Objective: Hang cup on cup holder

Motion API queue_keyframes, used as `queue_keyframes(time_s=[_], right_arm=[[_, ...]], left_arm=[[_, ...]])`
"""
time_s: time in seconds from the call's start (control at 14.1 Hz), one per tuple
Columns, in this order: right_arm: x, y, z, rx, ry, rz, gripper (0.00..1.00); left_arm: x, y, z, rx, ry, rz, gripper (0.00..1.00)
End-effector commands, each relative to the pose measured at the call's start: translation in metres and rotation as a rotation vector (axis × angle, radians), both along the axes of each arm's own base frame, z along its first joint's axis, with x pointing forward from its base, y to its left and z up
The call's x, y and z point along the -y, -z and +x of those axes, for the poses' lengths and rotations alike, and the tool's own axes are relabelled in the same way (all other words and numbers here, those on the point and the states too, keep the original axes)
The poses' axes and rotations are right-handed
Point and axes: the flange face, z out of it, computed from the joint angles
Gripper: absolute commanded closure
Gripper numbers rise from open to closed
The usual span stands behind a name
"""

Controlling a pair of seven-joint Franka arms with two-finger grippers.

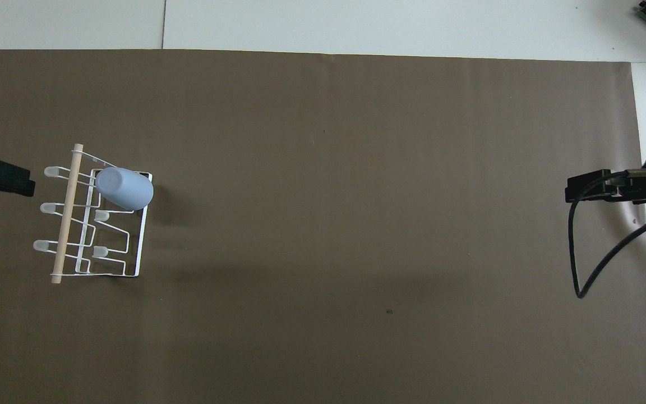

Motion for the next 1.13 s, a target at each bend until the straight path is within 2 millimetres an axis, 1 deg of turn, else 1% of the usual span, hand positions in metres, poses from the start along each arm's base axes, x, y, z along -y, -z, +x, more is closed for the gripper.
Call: queue_keyframes(time_s=[0.0, 0.21, 0.28, 0.35, 0.42, 0.5, 0.57, 0.71, 0.85, 1.06], right_arm=[[0.005, 0.000, -0.006, 0.011, -0.024, -0.011, 0.00], [0.007, -0.004, -0.006, -0.012, -0.078, -0.014, 0.00], [0.009, -0.008, -0.006, -0.024, -0.073, -0.006, 0.00], [0.010, -0.008, -0.007, -0.029, -0.071, -0.006, 0.00], [0.011, -0.006, -0.007, -0.029, -0.068, -0.007, 0.00], [0.018, -0.003, -0.007, -0.029, -0.058, -0.009, 0.00], [0.021, -0.001, -0.007, -0.030, -0.053, -0.009, 0.00], [0.021, 0.005, -0.009, -0.029, -0.054, -0.008, 0.00], [0.020, 0.005, -0.009, -0.027, -0.056, -0.008, 0.00], [0.020, 0.006, -0.009, -0.029, -0.056, -0.008, 0.00]], left_arm=[[-0.003, -0.004, -0.004, -0.016, 0.007, -0.013, 0.00], [-0.004, 0.002, -0.009, -0.025, 0.021, -0.008, 0.00], [-0.005, 0.007, -0.010, -0.030, 0.054, -0.010, 0.00], [-0.007, 0.007, -0.011, -0.028, 0.089, -0.010, 0.00], [-0.006, 0.006, -0.011, -0.024, 0.099, -0.008, 0.00], [-0.006, 0.006, -0.011, -0.023, 0.099, -0.008, 0.00], [-0.006, 0.008, -0.011, -0.025, 0.097, -0.008, 0.00], [-0.006, 0.012, -0.013, -0.024, 0.099, -0.008, 0.00], [-0.005, 0.016, -0.016, -0.019, 0.101, -0.007, 0.00], [-0.005, 0.015, -0.017, -0.017, 0.101, -0.007, 0.00]])
